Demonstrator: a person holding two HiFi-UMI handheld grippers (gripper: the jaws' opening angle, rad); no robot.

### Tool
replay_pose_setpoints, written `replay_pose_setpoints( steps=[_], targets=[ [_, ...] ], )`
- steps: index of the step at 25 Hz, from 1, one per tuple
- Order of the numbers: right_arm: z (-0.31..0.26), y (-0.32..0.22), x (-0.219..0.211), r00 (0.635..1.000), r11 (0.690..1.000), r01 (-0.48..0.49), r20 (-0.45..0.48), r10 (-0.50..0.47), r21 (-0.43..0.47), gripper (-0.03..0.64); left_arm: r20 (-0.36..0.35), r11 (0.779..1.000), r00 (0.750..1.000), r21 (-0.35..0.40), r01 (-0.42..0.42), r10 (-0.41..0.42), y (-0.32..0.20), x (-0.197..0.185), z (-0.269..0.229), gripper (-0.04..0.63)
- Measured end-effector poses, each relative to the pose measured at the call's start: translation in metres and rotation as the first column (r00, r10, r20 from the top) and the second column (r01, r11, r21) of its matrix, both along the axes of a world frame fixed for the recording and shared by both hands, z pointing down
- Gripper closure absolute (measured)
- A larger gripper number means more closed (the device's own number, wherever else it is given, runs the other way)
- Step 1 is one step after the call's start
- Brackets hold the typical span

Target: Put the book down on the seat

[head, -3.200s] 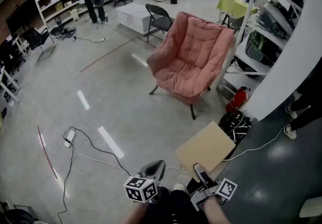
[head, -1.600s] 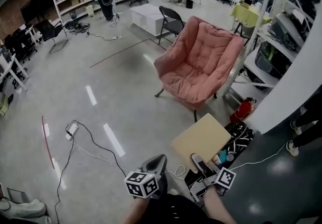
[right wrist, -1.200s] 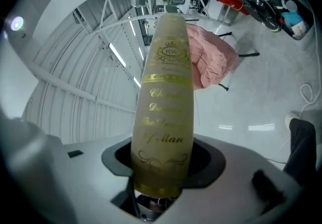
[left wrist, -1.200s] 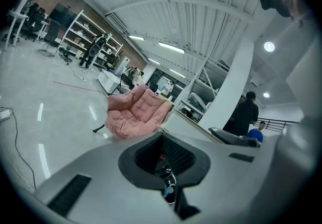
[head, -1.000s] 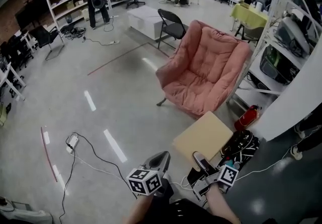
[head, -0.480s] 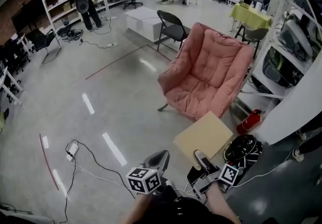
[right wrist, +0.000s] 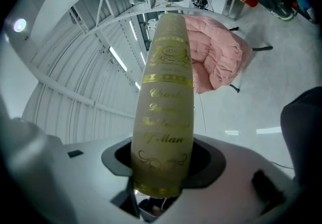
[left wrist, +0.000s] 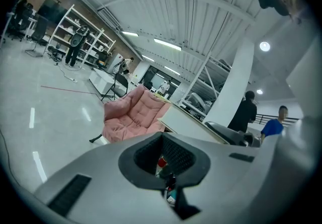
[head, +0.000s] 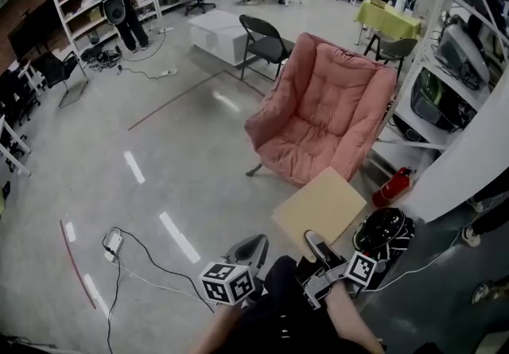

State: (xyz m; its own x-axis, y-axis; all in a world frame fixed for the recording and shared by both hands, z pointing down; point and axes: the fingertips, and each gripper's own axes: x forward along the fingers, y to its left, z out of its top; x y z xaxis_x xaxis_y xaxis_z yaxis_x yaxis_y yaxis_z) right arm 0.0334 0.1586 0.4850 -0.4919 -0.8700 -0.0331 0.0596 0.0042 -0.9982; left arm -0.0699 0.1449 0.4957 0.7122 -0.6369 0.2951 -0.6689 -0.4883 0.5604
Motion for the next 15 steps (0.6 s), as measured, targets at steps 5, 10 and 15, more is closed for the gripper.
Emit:
replay_pose_setpoints(
  steps=[5, 10, 15],
  targets=[
    [-0.002, -0.006, -0.004, 1.0, 1.0, -0.001, 0.013, 0.001, -0.003, 0.391, 0.003, 1.0, 1.0, -0.011, 0.001, -0.001, -0.005, -0.006, 0.001, 0.586],
    [0.004, -0.026, -0.006, 1.0, 1.0, 0.003, 0.019, -0.003, -0.001, 0.391, 0.005, 1.0, 1.0, -0.017, 0.008, -0.008, -0.023, -0.009, 0.008, 0.586],
    [0.007, -0.046, -0.009, 1.0, 1.0, 0.022, 0.012, -0.021, -0.014, 0.391, 0.002, 1.0, 1.0, -0.016, 0.014, -0.014, -0.049, -0.007, 0.008, 0.586]
  ],
)
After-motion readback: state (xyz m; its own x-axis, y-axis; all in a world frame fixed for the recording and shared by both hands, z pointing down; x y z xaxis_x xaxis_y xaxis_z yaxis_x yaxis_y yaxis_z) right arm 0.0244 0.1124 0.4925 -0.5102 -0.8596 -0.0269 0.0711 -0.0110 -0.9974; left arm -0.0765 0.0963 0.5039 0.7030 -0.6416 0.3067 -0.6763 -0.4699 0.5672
